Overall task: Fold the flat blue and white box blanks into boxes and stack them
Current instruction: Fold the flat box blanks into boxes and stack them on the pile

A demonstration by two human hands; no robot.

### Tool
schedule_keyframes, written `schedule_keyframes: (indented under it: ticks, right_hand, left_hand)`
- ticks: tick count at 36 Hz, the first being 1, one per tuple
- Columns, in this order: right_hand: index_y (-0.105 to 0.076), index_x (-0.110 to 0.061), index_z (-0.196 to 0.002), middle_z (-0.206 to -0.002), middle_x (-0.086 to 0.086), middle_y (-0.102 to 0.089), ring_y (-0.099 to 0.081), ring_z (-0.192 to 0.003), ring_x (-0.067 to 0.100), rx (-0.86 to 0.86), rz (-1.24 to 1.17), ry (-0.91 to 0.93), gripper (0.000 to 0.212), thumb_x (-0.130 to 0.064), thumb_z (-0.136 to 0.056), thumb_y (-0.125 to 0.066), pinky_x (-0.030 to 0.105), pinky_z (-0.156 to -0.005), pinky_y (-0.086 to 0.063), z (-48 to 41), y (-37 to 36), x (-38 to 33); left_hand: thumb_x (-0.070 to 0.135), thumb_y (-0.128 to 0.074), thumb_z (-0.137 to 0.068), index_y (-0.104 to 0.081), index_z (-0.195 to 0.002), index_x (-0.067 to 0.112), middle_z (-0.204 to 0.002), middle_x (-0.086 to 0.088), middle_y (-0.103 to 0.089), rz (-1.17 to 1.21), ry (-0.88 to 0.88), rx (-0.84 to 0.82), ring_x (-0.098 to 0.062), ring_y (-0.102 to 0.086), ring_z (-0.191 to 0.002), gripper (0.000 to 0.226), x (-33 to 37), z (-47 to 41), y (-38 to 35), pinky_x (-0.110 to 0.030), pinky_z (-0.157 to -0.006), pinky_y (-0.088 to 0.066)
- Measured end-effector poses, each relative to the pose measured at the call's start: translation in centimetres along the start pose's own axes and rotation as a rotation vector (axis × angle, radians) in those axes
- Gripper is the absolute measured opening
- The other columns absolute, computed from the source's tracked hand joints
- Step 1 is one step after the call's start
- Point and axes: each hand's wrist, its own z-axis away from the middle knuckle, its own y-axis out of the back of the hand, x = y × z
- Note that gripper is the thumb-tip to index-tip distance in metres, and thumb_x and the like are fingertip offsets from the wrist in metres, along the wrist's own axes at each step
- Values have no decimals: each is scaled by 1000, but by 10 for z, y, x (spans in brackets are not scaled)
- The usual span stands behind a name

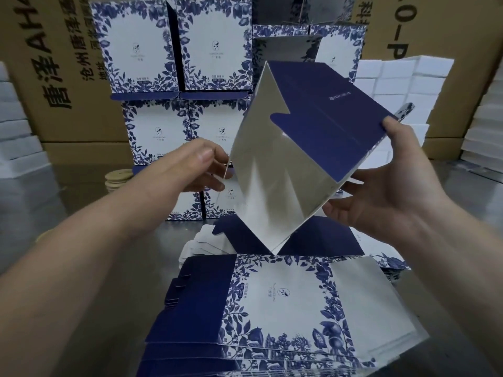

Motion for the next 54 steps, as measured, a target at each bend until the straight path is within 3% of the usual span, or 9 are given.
schedule_keyframes:
  ticks: [9, 14, 19, 25, 27, 31, 33, 43, 54]
  right_hand:
    - [-61, -19, -119, -124, 8, -62, -68, -94, 33, 6, 24, -7, 61, -63, -78, -55, 45, -79, -53, 0, -1, 3]
    - [-62, -18, -119, -123, 8, -63, -68, -94, 32, 8, 38, -15, 62, -64, -78, -54, 45, -81, -53, 1, -2, 5]
    - [-60, -16, -119, -124, 10, -62, -68, -94, 33, 4, 40, -19, 64, -64, -78, -55, 49, -87, -50, 1, -3, 5]
    - [-64, -15, -109, -109, 10, -66, -69, -93, 32, -15, 30, -17, 58, -63, -80, -53, 50, -87, -50, 2, -3, 5]
    - [-64, -15, -110, -104, 9, -66, -69, -92, 32, -22, 21, -18, 57, -63, -80, -52, 49, -84, -51, 2, -3, 6]
    - [-63, -15, -113, -111, 10, -66, -68, -95, 31, -19, 37, -18, 58, -62, -81, -51, 49, -87, -50, 1, -3, 6]
    - [-63, -15, -113, -121, 10, -63, -67, -99, 31, -23, 40, -22, 58, -63, -81, -51, 50, -91, -48, 1, -3, 7]
    - [-58, -19, -126, -137, 5, -52, -62, -109, 29, -82, 0, -70, 63, -63, -81, -50, 43, -81, -49, 1, -3, 7]
    - [-57, -21, -125, -133, 7, -57, -63, -108, 30, -82, 25, -72, 63, -64, -81, -50, 47, -88, -48, -1, -2, 12]
  left_hand:
    - [27, -51, -76, -65, -88, 23, -81, 8, -69, 75, -37, 127, -6, -63, -76, 19, 8, 3, -18, -36, -86, -45]
    - [2, -55, -88, -58, -92, 14, -84, 2, -64, 87, -70, 163, 0, -59, -74, 13, 10, 3, -26, -13, -75, -48]
    - [20, -78, -70, -57, -85, 18, -79, 3, -63, 83, -77, 186, -4, -59, -74, 26, 7, 3, -28, -17, -74, -48]
    - [38, -73, -57, -53, -89, 36, -93, 12, -63, -70, -69, 292, -9, -61, -89, 37, -1, 1, -26, -37, -89, -50]
    - [46, -72, -55, -48, -93, 45, -102, 17, -58, -183, -93, 345, -1, -58, -98, 45, 0, 3, -26, -33, -93, -48]
    - [27, -74, -69, -33, -109, 60, -133, 16, -36, -382, -318, 341, 7, -43, -119, 66, 3, 6, -26, -21, -103, -36]
    - [23, -69, -70, -33, -122, 49, -140, 13, -26, -461, -410, 329, 1, -38, -125, 68, 3, 7, -26, -16, -104, -32]
    - [8, -51, -77, -44, -117, 15, -136, -1, -27, -605, -679, 262, -13, -36, -126, 41, 12, 11, -29, -19, -107, -29]
    - [23, -50, -91, -59, -99, 20, -128, -1, -37, -527, -751, 287, -12, -36, -131, 12, 12, 16, -39, -33, -108, -32]
